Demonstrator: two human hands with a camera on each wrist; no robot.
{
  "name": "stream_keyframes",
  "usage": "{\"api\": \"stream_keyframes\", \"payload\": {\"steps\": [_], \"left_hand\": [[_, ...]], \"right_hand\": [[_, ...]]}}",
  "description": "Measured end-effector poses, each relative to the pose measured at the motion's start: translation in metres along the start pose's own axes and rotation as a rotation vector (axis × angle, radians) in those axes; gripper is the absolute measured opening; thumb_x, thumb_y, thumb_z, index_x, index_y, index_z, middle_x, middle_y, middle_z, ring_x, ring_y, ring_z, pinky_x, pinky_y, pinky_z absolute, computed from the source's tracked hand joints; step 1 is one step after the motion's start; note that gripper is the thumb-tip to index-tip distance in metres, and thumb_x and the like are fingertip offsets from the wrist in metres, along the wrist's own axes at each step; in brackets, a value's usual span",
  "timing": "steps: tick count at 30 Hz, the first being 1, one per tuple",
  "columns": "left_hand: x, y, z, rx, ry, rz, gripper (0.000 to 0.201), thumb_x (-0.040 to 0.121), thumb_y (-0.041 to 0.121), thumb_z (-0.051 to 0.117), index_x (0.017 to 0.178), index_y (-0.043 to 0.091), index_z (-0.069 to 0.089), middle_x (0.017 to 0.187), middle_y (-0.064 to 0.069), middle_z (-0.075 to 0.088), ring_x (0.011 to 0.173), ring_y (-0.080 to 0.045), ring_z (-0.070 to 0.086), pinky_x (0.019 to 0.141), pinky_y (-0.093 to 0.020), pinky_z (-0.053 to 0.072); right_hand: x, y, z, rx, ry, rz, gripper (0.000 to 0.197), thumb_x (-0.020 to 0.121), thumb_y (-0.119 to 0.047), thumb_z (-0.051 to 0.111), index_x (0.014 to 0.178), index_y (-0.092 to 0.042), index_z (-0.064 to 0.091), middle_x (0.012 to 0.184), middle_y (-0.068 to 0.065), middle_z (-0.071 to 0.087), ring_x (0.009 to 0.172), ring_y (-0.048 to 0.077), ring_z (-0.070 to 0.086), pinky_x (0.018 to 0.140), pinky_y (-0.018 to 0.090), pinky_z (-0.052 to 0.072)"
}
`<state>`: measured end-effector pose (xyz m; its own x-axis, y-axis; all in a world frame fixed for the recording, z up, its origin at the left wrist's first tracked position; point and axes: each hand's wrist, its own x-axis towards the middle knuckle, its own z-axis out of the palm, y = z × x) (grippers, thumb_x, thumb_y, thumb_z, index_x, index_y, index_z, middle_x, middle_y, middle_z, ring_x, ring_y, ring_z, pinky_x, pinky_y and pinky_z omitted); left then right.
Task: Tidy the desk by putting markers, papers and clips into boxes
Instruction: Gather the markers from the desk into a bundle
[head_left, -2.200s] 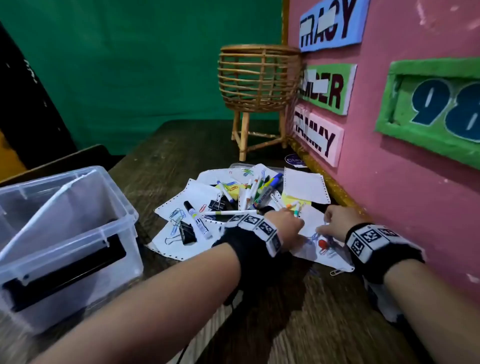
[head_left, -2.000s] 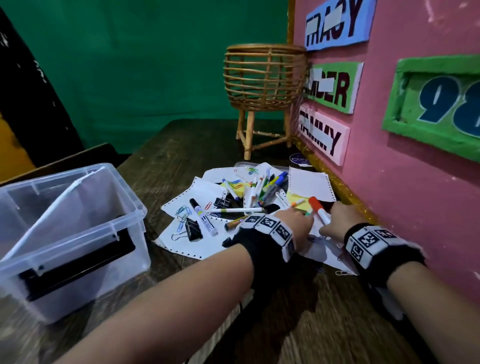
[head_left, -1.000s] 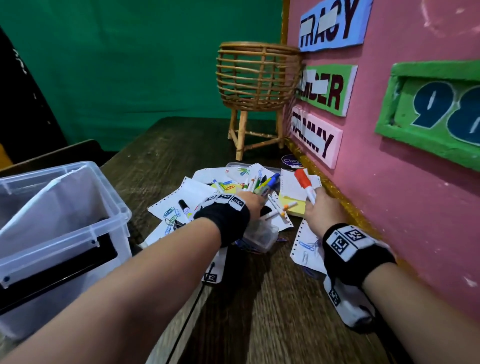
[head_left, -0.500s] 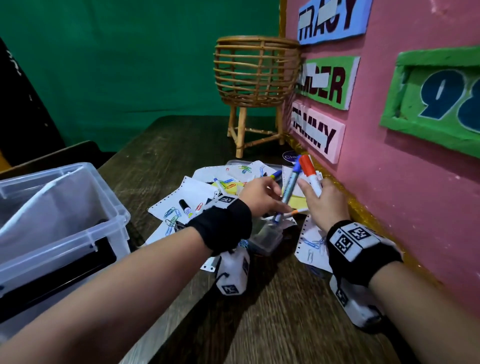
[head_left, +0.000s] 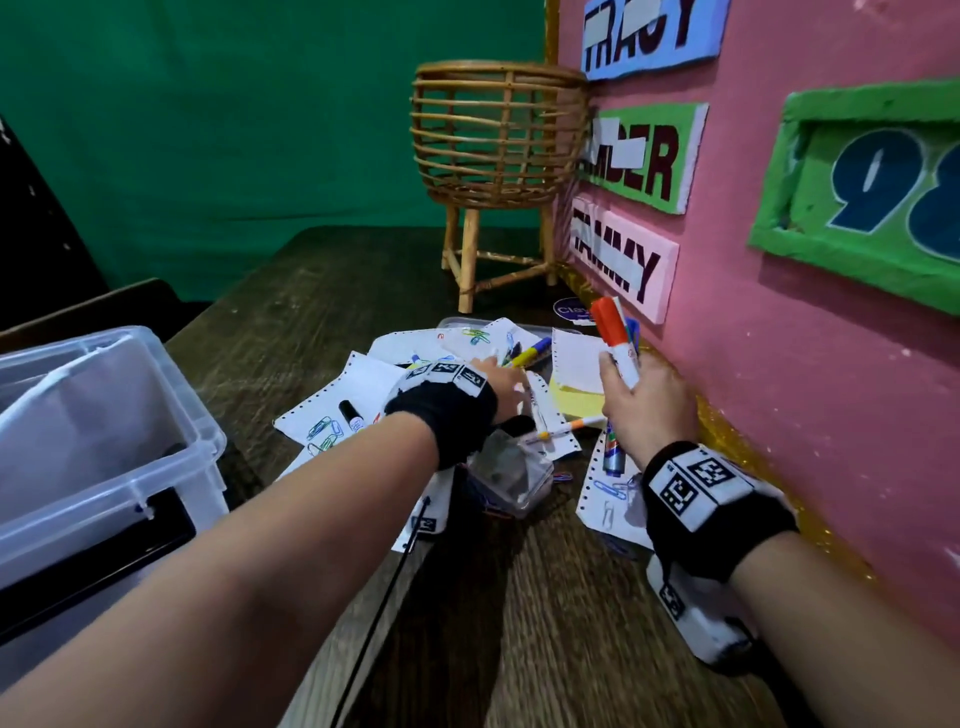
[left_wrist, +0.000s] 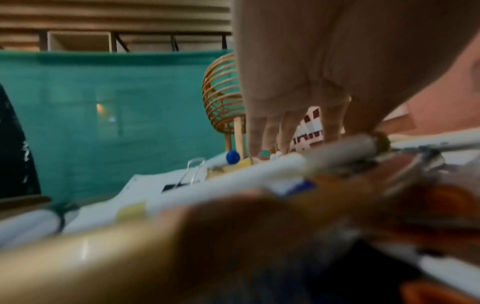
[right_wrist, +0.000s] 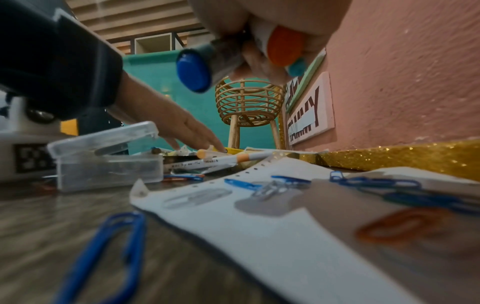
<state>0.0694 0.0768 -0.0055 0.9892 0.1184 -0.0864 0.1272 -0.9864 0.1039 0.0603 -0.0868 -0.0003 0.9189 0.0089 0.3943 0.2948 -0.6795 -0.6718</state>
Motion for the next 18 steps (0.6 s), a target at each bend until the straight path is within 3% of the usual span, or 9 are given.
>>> {"api": "stream_keyframes", "payload": {"steps": [2,5,8,11,13,15,16,18], "left_hand": [[0.000,-0.002,0.002,0.054,-0.066,-0.006,0.040,0.096,0.025,0.040,0.134,0.013,0.048,0.140,-0.017,0.045,0.128,-0.033,0.044,0.108,-0.039,0.036],[-0.005,-0.003,-0.007,0.034,0.026,-0.032,0.032,0.091,0.022,0.050,0.116,0.006,0.060,0.121,-0.018,0.060,0.104,-0.033,0.058,0.091,-0.037,0.047],[-0.010,-0.003,-0.012,0.004,0.092,-0.085,0.025,0.086,0.015,0.059,0.107,0.002,0.063,0.112,-0.019,0.065,0.101,-0.033,0.063,0.081,-0.036,0.051],[-0.016,-0.001,-0.012,-0.010,0.098,-0.095,0.030,0.082,0.022,0.066,0.103,0.001,0.062,0.106,-0.017,0.067,0.098,-0.031,0.065,0.071,-0.032,0.050],[-0.018,0.001,-0.011,-0.042,0.151,-0.095,0.033,0.087,0.028,0.059,0.106,0.002,0.060,0.109,-0.016,0.065,0.101,-0.031,0.062,0.073,-0.034,0.048],[-0.017,0.002,-0.009,-0.066,0.192,-0.065,0.035,0.091,0.031,0.051,0.116,0.006,0.054,0.117,-0.015,0.059,0.109,-0.031,0.056,0.082,-0.036,0.047],[-0.016,0.003,-0.007,-0.083,0.175,-0.038,0.037,0.092,0.029,0.050,0.124,0.011,0.050,0.123,-0.015,0.054,0.114,-0.031,0.052,0.088,-0.037,0.046],[-0.013,0.005,0.000,-0.130,0.097,-0.044,0.044,0.093,0.026,0.046,0.137,0.023,0.040,0.139,-0.013,0.041,0.125,-0.032,0.043,0.101,-0.040,0.041]], "right_hand": [[-0.001,-0.002,0.000,0.013,-0.006,0.001,0.041,0.093,-0.043,0.041,0.099,-0.006,0.061,0.088,0.015,0.068,0.080,0.030,0.060,0.066,0.028,0.039],[0.000,-0.001,0.004,0.077,0.007,0.012,0.039,0.094,-0.040,0.042,0.105,-0.005,0.056,0.091,0.018,0.070,0.087,0.033,0.065,0.075,0.033,0.049],[0.002,0.000,0.008,0.143,0.016,0.054,0.033,0.092,-0.036,0.046,0.105,-0.006,0.052,0.094,0.018,0.069,0.083,0.036,0.067,0.077,0.047,0.055],[-0.001,-0.002,0.008,0.156,-0.014,0.105,0.029,0.092,-0.030,0.049,0.107,-0.005,0.051,0.097,0.019,0.068,0.083,0.037,0.067,0.075,0.048,0.056],[-0.002,-0.002,0.005,0.154,-0.015,0.111,0.029,0.092,-0.026,0.050,0.109,-0.002,0.050,0.100,0.018,0.065,0.088,0.037,0.065,0.078,0.043,0.055],[-0.003,-0.002,0.001,0.129,-0.016,0.114,0.031,0.093,-0.023,0.049,0.114,0.001,0.050,0.103,0.018,0.060,0.094,0.034,0.061,0.074,0.030,0.046],[-0.004,-0.003,0.000,0.127,-0.013,0.112,0.033,0.094,-0.023,0.049,0.115,0.002,0.049,0.105,0.018,0.059,0.096,0.034,0.060,0.072,0.028,0.041],[-0.005,-0.004,-0.002,0.144,-0.012,0.108,0.034,0.094,-0.025,0.049,0.115,0.001,0.050,0.107,0.019,0.060,0.095,0.034,0.060,0.071,0.030,0.042]]}}
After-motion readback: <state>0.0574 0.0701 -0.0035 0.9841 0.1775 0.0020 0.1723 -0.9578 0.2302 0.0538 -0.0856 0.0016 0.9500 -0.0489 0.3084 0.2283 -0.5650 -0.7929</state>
